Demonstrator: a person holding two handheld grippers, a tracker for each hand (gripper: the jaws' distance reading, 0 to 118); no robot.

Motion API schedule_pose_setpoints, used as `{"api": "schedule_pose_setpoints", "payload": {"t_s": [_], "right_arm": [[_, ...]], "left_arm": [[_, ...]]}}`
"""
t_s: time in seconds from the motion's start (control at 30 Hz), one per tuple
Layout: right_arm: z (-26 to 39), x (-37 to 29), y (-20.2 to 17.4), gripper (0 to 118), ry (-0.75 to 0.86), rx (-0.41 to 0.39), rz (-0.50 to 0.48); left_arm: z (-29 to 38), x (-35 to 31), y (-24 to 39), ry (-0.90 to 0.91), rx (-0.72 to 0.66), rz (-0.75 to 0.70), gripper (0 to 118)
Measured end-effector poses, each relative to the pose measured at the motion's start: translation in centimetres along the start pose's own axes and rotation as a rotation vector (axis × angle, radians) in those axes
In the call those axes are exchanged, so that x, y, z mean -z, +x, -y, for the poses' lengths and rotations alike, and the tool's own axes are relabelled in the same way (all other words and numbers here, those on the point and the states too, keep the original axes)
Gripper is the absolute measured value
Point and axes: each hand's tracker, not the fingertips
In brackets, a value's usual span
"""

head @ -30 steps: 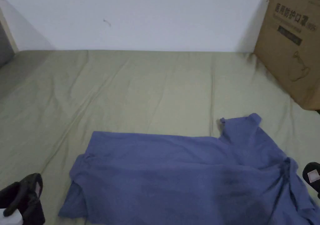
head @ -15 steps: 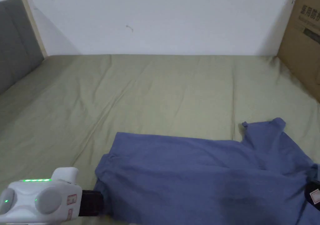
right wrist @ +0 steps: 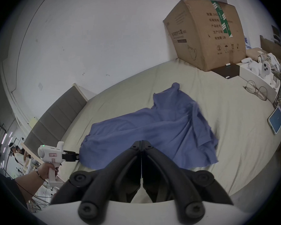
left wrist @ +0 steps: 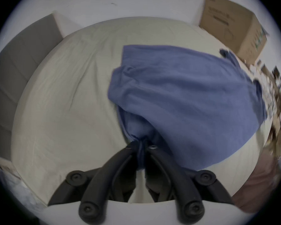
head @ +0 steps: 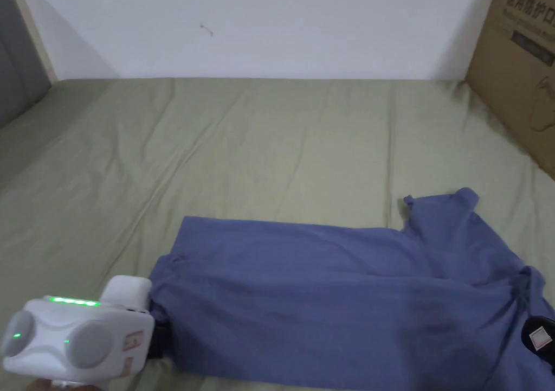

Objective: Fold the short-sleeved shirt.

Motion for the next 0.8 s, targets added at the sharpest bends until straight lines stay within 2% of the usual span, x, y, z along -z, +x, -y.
{"api": "schedule_pose_setpoints", "payload": {"t_s": [0.07, 0.1, 0.17, 0.2, 0.23, 0.27, 0.3, 0.33, 0.37, 0.4, 0.47, 0.5, 0.53, 0.57, 0.6, 0.67, 0.7, 0.8], "right_arm": [[-1.2, -0.3, 1.6, 0, -0.002, -0.016, 0.041], [-2.2, -0.1, 2.9, 0, -0.029, -0.012, 0.079], [-3.9, 1.3, 5.9, 0, -0.136, 0.061, 0.104], [-4.6, 2.2, 7.5, 0, -0.196, 0.108, 0.08], [-4.9, 3.2, 9.0, 13, -0.256, 0.156, 0.064], [-5.1, 4.2, 10.3, 49, -0.293, 0.175, 0.113], [-5.1, 5.5, 11.4, 94, -0.349, 0.159, 0.165], [-4.7, 6.6, 12.2, 117, -0.405, 0.141, 0.188], [-3.5, 6.4, 13.0, 115, -0.441, 0.149, 0.169], [-2.4, 6.8, 13.8, 115, -0.457, 0.12, 0.27], [-2.9, 9.7, 15.7, 111, -0.559, 0.122, 0.314], [-2.3, 10.1, 16.0, 103, -0.574, 0.114, 0.308], [-2.0, 10.3, 16.1, 77, -0.579, 0.106, 0.287], [-1.5, 10.3, 16.1, 59, -0.59, 0.097, 0.248], [-2.1, 10.0, 13.7, 50, -0.598, 0.044, 0.283], [-2.3, 9.6, 12.7, 17, -0.599, -0.046, 0.292], [-2.5, 9.3, 12.4, 10, -0.594, -0.05, 0.261], [-3.2, 8.1, 11.3, 8, -0.551, -0.078, 0.274]], "left_arm": [[-0.4, -1.3, -1.1, 0.059, -0.127, 0.065, 6], [-0.7, -2.1, -1.5, 0.093, -0.125, 0.032, 6], [-1.0, -3.1, -1.4, 0.091, -0.078, 0.012, 6], [-1.0, -3.6, -1.5, 0.109, -0.06, 0.029, 6], [-1.1, -4.0, -1.4, 0.116, -0.052, 0.041, 6], [-1.1, -4.4, -0.8, 0.104, -0.032, 0.035, 6], [-1.0, -4.9, -0.2, 0.097, -0.008, 0.028, 6], [-1.0, -5.1, 0.0, 0.101, 0.004, 0.023, 6], [-0.9, -5.4, 0.2, 0.107, 0.008, 0.022, 6], [-0.9, -5.5, 0.3, 0.104, 0.002, 0.031, 6], [-1.1, -5.5, 0.0, 0.101, -0.006, 0.036, 6], [-1.1, -5.4, 0.0, 0.096, -0.012, 0.034, 6], [-1.0, -5.3, 0.1, 0.089, -0.02, 0.03, 6], [-1.2, -5.1, -0.1, 0.076, -0.018, 0.014, 6], [-1.1, -4.9, -0.1, 0.067, -0.01, 0.004, 6], [-0.8, -4.8, 0.1, 0.055, 0.005, -0.014, 6], [-0.9, -4.5, -0.1, 0.05, 0.008, -0.02, 6], [-1.0, -5.0, -0.1, 0.053, 0.006, -0.026, 6]]}}
